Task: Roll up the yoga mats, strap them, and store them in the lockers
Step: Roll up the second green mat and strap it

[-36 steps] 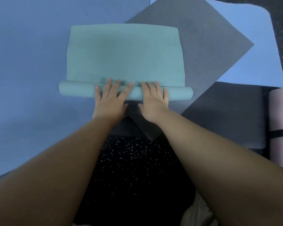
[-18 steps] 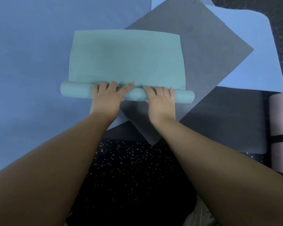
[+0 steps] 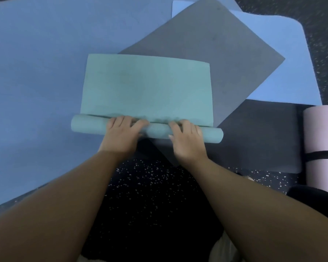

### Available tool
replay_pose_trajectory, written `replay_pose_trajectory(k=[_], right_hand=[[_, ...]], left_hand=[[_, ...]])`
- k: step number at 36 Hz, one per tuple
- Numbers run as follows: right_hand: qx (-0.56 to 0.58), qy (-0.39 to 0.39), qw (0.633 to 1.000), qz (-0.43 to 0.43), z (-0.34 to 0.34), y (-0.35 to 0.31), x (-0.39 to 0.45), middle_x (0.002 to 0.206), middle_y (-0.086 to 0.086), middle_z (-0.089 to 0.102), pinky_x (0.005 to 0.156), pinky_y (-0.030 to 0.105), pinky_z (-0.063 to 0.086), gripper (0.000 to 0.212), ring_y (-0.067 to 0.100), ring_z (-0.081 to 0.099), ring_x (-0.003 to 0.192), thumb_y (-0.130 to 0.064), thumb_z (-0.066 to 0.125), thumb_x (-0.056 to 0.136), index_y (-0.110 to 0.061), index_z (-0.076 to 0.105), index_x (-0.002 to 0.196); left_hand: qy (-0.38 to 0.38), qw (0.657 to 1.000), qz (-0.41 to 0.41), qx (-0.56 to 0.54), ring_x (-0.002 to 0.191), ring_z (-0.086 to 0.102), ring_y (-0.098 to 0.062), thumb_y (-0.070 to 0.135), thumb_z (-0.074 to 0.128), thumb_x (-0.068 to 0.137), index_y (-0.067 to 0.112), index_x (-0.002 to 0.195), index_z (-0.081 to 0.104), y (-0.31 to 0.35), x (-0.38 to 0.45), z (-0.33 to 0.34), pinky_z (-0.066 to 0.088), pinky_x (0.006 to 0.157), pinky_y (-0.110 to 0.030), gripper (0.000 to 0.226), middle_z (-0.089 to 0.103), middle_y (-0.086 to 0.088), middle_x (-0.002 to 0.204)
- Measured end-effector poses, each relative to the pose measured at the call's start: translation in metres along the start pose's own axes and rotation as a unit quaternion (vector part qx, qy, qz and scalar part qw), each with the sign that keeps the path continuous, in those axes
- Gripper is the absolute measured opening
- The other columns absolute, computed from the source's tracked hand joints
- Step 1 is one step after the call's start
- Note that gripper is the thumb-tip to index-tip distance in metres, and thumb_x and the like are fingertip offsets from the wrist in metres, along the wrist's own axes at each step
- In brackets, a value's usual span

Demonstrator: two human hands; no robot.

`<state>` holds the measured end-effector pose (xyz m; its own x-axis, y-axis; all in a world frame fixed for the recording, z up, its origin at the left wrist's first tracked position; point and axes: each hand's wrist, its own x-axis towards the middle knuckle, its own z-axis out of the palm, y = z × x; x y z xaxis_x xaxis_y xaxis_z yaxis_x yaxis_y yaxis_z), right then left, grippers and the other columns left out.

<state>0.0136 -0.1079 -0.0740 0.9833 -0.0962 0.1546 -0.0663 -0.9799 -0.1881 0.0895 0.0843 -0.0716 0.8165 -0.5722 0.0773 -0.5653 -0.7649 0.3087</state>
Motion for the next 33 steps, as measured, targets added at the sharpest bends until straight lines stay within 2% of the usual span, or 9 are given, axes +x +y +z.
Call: replay_pose_trajectory(k=[7,15,21,23,25,26,28,30,33], right_hand=[[0.002,-0.012,1.0,-0.012,-0.009,-0.004,-0.029,0.093,0.011,0.06,0.072,0.034,0.026,0.038,0.029,0.057,0.071,-0.029,0.041,0.085,-0.012,0.065,0.108],[0.008,-0.056,0.998,-0.012,-0.014,-0.011,-0.062,0.087,0.008,0.057,0.066,0.035,0.024,0.033,0.028,0.054,0.071,-0.028,0.04,0.088,-0.013,0.063,0.105],[-0.011,-0.081,0.996,-0.027,-0.016,-0.012,-0.081,0.085,0.005,0.056,0.062,0.031,0.041,0.031,0.025,0.055,0.067,-0.029,0.041,0.087,-0.015,0.064,0.102],[-0.002,-0.086,0.996,-0.008,-0.015,-0.015,-0.083,0.087,0.004,0.056,0.067,0.033,0.042,0.031,0.025,0.053,0.073,-0.03,0.041,0.086,-0.017,0.064,0.102],[0.017,-0.107,0.993,0.046,-0.017,-0.02,-0.082,0.099,0.006,0.058,0.084,0.041,0.045,0.032,0.025,0.047,0.091,-0.031,0.041,0.087,-0.019,0.064,0.106],[0.024,-0.132,0.988,0.076,-0.02,-0.023,-0.08,0.113,0.009,0.058,0.096,0.048,0.041,0.033,0.025,0.042,0.105,-0.03,0.042,0.09,-0.021,0.063,0.113],[0.035,-0.209,0.97,0.114,-0.024,-0.028,-0.077,0.145,0.011,0.038,0.115,0.053,0.011,0.036,0.024,0.023,0.135,-0.029,0.039,0.1,-0.028,0.05,0.134],[0.041,-0.256,0.957,0.127,-0.027,-0.029,-0.073,0.159,0.007,0.014,0.116,0.047,-0.009,0.043,0.023,0.002,0.147,-0.03,0.032,0.104,-0.036,0.032,0.146],[0.048,-0.272,0.952,0.131,-0.03,-0.027,-0.069,0.164,-0.001,-0.001,0.116,0.046,-0.012,0.048,0.02,-0.011,0.149,-0.033,0.028,0.105,-0.041,0.021,0.151]], left_hand=[[-0.039,0.999,-0.001,-0.015,0.082,0.058,-0.031,0.022,0.055,0.08,0.034,0.116,0.049,0.01,-0.029,-0.002,0.024,0.08,-0.036,0.039,0.059,-0.005,0.09],[-0.117,0.993,-0.015,-0.031,0.106,0.055,-0.027,0.03,0.048,0.09,0.033,0.127,0.058,0.018,-0.049,-0.013,0.025,0.088,-0.035,0.038,0.061,0.0,0.108],[-0.164,0.984,-0.044,-0.044,0.122,0.045,-0.019,0.029,0.051,0.097,0.038,0.135,0.049,0.029,-0.068,-0.016,0.021,0.098,-0.03,0.039,0.055,0.005,0.124],[-0.18,0.981,-0.056,-0.054,0.124,0.043,-0.019,0.029,0.048,0.098,0.039,0.136,0.048,0.029,-0.07,-0.014,0.019,0.099,-0.029,0.04,0.053,0.005,0.126],[-0.168,0.982,-0.055,-0.063,0.123,0.045,-0.022,0.032,0.041,0.098,0.036,0.135,0.051,0.028,-0.073,-0.011,0.017,0.1,-0.029,0.039,0.054,0.003,0.125],[-0.16,0.984,-0.048,-0.063,0.123,0.047,-0.024,0.035,0.035,0.095,0.034,0.135,0.053,0.029,-0.075,-0.01,0.017,0.102,-0.029,0.043,0.056,0.002,0.126],[-0.171,0.983,-0.043,-0.046,0.131,0.043,-0.022,0.038,0.025,0.091,0.032,0.14,0.048,0.033,-0.079,-0.011,0.013,0.11,-0.034,0.055,0.051,0.002,0.137],[-0.189,0.981,-0.045,-0.022,0.142,0.028,-0.016,0.041,0.014,0.091,0.032,0.147,0.036,0.036,-0.082,-0.009,0.006,0.116,-0.039,0.062,0.038,0.007,0.151],[-0.188,0.982,-0.025,-0.001,0.143,0.03,-0.016,0.041,0.013,0.089,0.025,0.148,0.037,0.036,-0.083,-0.009,0.007,0.116,-0.041,0.066,0.037,0.008,0.153]])
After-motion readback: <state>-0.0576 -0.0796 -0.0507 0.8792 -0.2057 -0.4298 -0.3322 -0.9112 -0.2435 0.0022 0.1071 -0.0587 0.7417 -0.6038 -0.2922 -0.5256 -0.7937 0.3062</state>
